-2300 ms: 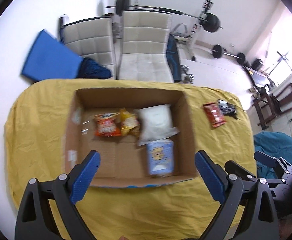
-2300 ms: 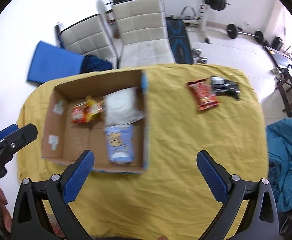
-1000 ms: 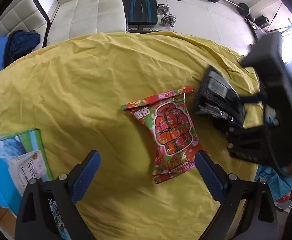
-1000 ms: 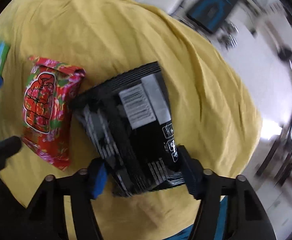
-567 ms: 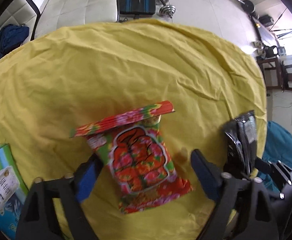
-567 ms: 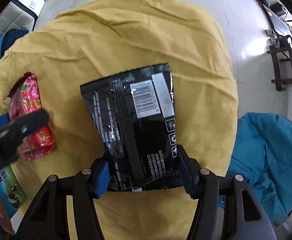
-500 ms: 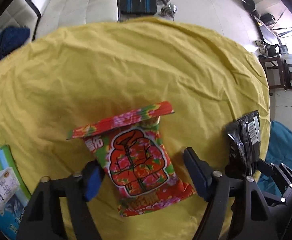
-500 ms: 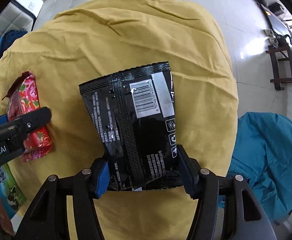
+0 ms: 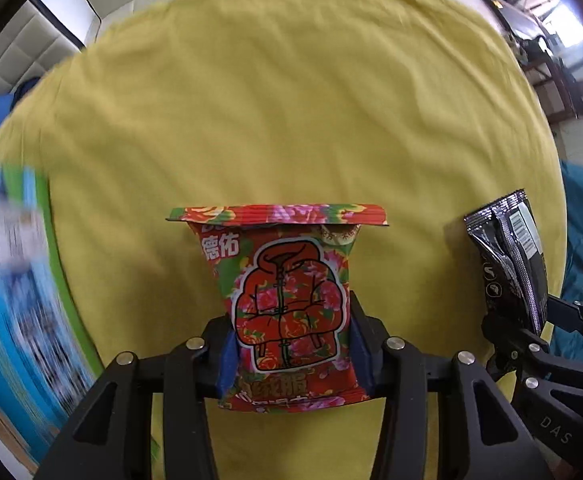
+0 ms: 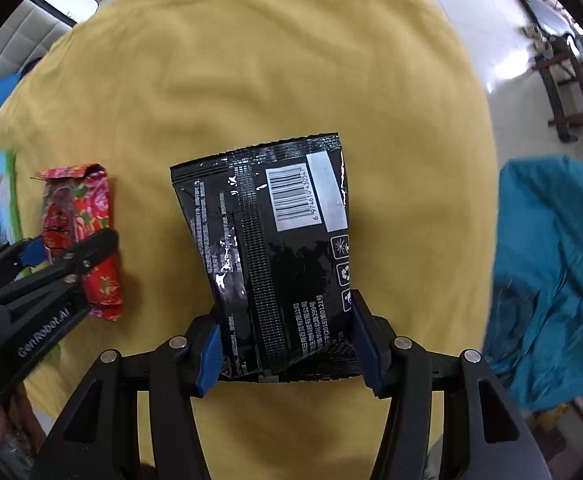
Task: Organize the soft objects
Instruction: 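Carry the black bag and red floral bag into the cardboard box with both tools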
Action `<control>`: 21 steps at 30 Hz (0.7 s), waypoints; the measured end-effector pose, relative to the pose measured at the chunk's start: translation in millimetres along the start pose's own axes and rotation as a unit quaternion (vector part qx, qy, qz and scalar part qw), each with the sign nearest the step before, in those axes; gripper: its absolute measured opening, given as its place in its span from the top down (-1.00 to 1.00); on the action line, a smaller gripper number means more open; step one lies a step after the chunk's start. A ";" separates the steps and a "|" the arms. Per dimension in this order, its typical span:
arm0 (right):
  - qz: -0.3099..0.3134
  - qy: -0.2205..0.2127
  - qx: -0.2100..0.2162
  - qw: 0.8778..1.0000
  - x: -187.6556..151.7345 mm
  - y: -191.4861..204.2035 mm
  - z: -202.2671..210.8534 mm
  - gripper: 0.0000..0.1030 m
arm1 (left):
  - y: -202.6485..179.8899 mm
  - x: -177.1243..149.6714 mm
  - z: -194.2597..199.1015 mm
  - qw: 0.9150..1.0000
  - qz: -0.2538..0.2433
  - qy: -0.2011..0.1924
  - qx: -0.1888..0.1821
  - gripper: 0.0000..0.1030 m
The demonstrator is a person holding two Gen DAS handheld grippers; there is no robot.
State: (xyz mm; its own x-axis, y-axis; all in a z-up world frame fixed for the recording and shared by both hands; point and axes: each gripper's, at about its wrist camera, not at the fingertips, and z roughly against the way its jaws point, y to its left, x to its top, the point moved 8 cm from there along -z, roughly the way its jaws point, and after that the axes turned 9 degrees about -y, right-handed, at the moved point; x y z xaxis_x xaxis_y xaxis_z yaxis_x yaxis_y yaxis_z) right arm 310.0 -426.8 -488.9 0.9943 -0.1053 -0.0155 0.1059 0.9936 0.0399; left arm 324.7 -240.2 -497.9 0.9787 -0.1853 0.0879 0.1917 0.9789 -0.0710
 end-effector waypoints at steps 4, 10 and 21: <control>-0.024 0.020 0.010 0.999 -52.3 5.3 -9.5 -0.12 | 0.6 -49.0 -3.1 1.000 0.000 0.014 0.000 0.16; -0.037 0.018 -0.011 0.999 -68.4 1.6 -22.0 -0.15 | -1.8 -71.8 -3.5 1.000 0.006 -0.002 0.009 0.12; -0.045 0.011 -0.011 0.999 -61.1 21.4 -19.5 -0.15 | 6.1 -58.6 -7.4 0.999 0.042 -0.020 -0.022 -0.30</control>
State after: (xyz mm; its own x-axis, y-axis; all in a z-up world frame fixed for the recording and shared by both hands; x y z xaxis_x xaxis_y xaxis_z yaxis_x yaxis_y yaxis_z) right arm 251.3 -398.2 -506.6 0.9802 -0.1942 -0.0391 0.1950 0.9807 0.0157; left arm 269.0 -224.0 -510.8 0.9880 -0.0986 0.1186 0.1132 0.9859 -0.1235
